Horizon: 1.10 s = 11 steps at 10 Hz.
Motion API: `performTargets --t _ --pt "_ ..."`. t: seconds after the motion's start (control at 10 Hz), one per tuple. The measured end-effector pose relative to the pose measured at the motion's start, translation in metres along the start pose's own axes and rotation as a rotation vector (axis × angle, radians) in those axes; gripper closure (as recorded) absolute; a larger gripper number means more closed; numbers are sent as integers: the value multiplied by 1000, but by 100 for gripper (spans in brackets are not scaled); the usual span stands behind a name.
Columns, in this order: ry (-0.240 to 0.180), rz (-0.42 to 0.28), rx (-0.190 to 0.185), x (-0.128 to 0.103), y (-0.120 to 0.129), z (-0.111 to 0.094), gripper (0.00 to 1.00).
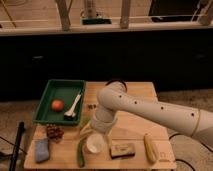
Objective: Place pepper in paper cup
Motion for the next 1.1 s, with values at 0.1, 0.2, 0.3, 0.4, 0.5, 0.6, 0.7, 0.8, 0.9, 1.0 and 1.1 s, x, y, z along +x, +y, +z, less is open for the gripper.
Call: performTargets --t 0.1,0.2,0.3,0.4,0.5,0.6,0.7,0.8,0.9,1.0,1.1 --pt "0 0 -1 -1 -1 0 20" --pt "-1 0 -3 -1 -1 0 20" --pt "-1 0 -3 -1 -3 0 20" --pt "-1 -1 -7 -2 -3 0 20" --pt "-2 0 -9 -2 -3 0 20" --pt "-2 1 -9 -2 -3 0 20" --pt "-2 1 -9 -3 -3 0 20" --pt "-4 -1 -9 -3 -4 0 20" --pt "-4 0 -7 -2 -4 0 20" --pt "-6 2 -8 0 -4 0 20" --pt "-7 3 -8 1 -4 0 20"
